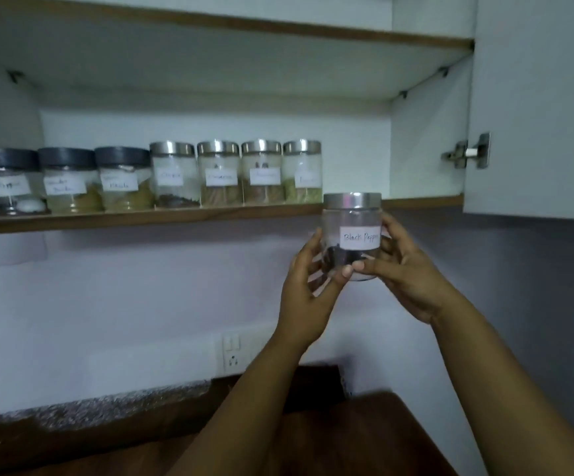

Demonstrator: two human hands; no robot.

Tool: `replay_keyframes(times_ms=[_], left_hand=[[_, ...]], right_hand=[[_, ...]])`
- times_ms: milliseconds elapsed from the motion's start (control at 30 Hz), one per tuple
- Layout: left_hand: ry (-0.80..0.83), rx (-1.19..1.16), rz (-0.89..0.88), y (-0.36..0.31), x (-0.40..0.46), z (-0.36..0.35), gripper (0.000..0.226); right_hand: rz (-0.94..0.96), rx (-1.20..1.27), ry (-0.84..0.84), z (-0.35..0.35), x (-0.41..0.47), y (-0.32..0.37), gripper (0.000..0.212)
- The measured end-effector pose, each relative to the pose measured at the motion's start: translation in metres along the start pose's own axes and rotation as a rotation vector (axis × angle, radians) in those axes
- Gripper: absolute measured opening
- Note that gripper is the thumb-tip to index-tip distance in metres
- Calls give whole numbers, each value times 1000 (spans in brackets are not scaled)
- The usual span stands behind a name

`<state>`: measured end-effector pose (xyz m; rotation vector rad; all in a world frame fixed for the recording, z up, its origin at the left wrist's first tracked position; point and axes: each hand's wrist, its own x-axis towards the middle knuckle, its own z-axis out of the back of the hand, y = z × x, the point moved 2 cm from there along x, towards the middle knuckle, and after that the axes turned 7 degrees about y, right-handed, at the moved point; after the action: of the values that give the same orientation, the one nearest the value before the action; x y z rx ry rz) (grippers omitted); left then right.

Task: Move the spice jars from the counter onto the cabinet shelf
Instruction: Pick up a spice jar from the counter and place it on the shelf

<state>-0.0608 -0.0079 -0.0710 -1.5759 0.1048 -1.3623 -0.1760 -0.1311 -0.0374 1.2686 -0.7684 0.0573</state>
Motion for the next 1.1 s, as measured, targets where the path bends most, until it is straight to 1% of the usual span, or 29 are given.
replay_keyframes(times_ms=[67, 167, 267, 300, 333, 367, 400, 433, 467, 500, 533, 600, 800, 967, 1100], left_hand=[[-14, 65, -107, -20, 35, -8, 65], [-14, 105, -180, -42, 84, -16, 62], [-25, 194, -196, -40, 124, -18, 61], [-31, 264, -178, -35, 134, -16, 59], [-60, 374, -172, -29, 140, -14, 52], [-136, 528, -196, -22, 144, -8, 39], [-262, 698, -243, -16, 144, -2, 25], [-400, 843, -289, -8, 142, 6, 16], [-513, 954, -324, 0, 139, 14, 14], [-586, 1044, -356, 8, 135, 21, 17], [-607, 1123, -387, 14, 133, 25, 18], [-586, 1233, -426, 24, 133, 31, 19], [-644, 1270, -490, 32, 141, 34, 19], [-697, 1318, -463, 37, 144, 28, 20], [-701, 1355, -456, 40, 146, 28, 23]], right_hand=[[75, -20, -13, 17, 19, 31, 109], [103, -63, -21, 38, 48, 64, 102], [58, -182, -18, 62, 81, 73, 97], [36, -237, -3, 68, 91, 75, 97], [11, -295, 12, 74, 101, 74, 97], [-19, -346, 24, 79, 109, 74, 98], [-52, -387, 33, 83, 117, 74, 99], [-94, -409, 42, 87, 124, 72, 100], [-138, -422, 58, 90, 130, 70, 99], [-173, -429, 74, 92, 137, 67, 100], [-202, -431, 91, 95, 144, 63, 102], [-244, -423, 115, 97, 159, 55, 104], [-262, -403, 156, 91, 181, 44, 104], [-261, -408, 159, 93, 190, 36, 108], [-276, -429, 152, 98, 196, 31, 113]])
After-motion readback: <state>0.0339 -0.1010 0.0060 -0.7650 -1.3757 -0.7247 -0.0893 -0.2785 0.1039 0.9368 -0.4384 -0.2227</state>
